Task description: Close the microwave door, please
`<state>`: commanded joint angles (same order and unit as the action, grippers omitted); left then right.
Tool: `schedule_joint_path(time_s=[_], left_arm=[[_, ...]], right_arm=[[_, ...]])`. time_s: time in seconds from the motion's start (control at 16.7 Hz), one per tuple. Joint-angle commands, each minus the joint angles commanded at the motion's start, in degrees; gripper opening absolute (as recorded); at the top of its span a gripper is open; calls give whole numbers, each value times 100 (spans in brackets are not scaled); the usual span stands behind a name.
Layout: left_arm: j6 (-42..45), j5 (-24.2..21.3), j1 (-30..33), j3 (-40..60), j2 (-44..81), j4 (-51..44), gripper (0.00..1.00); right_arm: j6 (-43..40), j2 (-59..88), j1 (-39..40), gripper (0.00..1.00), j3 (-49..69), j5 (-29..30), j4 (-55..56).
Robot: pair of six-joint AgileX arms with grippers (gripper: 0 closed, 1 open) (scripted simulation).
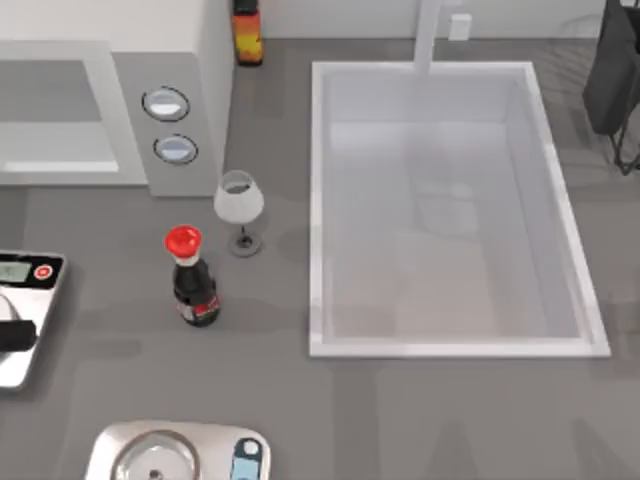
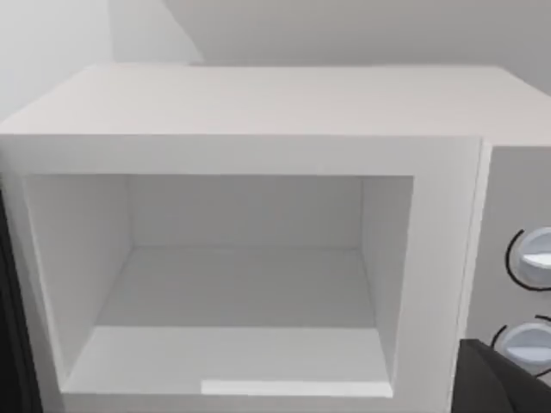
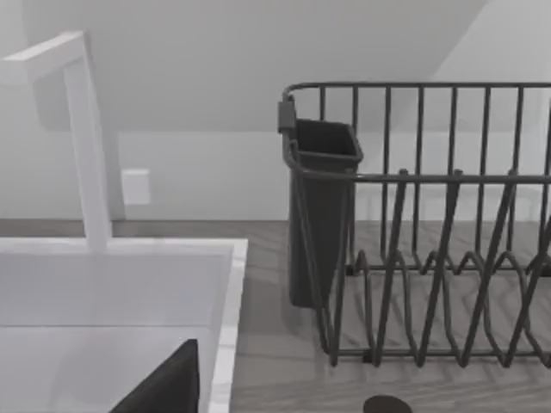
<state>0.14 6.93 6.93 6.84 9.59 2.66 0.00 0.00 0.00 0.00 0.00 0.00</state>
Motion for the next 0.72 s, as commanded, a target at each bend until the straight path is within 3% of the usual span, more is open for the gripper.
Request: schedule_joint_path(time_s=[0.3,0.6,0.72], left_arm=[[4,-81,-77,47,4,-66,0],[3,-949,-946,321,-336,-681,0],[2,-1094,-1091,335,-437,-795,0]], right_arm=[[0,0,0,100,0,0,0],[0,0,0,100,0,0,0],[0,0,0,100,0,0,0]])
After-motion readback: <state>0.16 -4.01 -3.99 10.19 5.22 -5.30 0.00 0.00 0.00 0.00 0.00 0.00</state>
